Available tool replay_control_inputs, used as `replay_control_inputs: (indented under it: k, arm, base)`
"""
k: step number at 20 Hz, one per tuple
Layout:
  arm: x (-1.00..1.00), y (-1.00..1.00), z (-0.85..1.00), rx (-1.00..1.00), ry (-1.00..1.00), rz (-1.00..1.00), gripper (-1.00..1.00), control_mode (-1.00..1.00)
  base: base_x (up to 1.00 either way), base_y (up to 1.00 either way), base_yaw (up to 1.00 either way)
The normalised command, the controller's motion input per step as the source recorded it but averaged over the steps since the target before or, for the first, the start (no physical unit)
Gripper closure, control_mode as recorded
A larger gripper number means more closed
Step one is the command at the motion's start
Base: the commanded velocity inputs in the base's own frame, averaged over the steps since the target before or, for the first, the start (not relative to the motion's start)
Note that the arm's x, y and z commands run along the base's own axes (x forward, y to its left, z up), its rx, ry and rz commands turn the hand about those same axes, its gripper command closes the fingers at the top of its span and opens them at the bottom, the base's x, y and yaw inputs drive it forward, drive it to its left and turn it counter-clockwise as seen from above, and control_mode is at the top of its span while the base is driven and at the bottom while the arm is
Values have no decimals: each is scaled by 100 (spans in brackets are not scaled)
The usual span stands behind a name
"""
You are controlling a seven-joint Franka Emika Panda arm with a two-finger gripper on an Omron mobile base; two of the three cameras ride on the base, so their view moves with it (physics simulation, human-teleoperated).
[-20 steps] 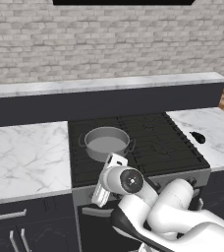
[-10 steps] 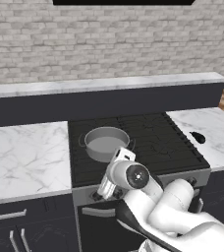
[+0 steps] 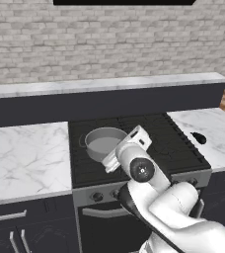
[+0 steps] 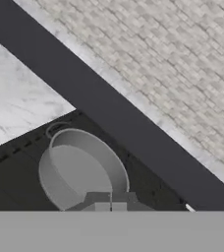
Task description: Turn on the burner for the pot on the stove. Wait thirty seconds for the pot to heat up. Then add the eggplant to the pot.
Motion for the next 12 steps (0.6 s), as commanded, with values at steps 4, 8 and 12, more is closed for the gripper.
replay_control_inputs:
  k: [4, 8, 12]
  arm:
    - [30, -86, 14, 25, 43, -23, 100, -100]
    - [19, -99, 45, 55, 40, -8, 100, -100]
    - [18, -97, 95, 22, 36, -8, 100, -100]
  base:
    - [0, 0, 0]
    - [0, 0, 0]
    - [0, 0, 0]
